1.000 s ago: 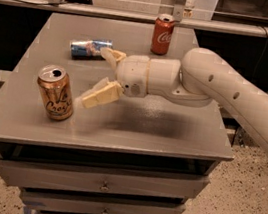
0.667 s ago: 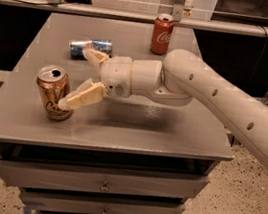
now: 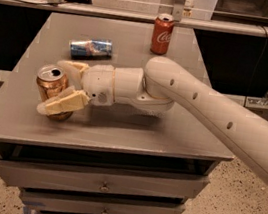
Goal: Knock orange can over
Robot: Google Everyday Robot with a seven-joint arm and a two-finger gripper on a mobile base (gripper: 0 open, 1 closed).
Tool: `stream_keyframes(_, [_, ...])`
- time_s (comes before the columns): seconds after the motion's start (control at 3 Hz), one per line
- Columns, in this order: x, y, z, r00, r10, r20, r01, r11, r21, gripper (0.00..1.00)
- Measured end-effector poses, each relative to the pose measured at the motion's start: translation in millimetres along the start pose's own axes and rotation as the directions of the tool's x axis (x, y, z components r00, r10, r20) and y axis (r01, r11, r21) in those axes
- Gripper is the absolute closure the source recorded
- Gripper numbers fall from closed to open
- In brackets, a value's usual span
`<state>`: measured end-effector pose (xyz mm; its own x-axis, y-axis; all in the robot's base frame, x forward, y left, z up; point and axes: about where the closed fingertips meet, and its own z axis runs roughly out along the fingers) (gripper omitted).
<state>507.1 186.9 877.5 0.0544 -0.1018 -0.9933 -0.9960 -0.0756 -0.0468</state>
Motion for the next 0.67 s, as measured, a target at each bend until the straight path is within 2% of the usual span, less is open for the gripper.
stream_keyframes(0.67, [11.6, 6.8, -2.5, 0.999, 0.033, 0.004, -0.033, 0.9995, -0.001, 0.65])
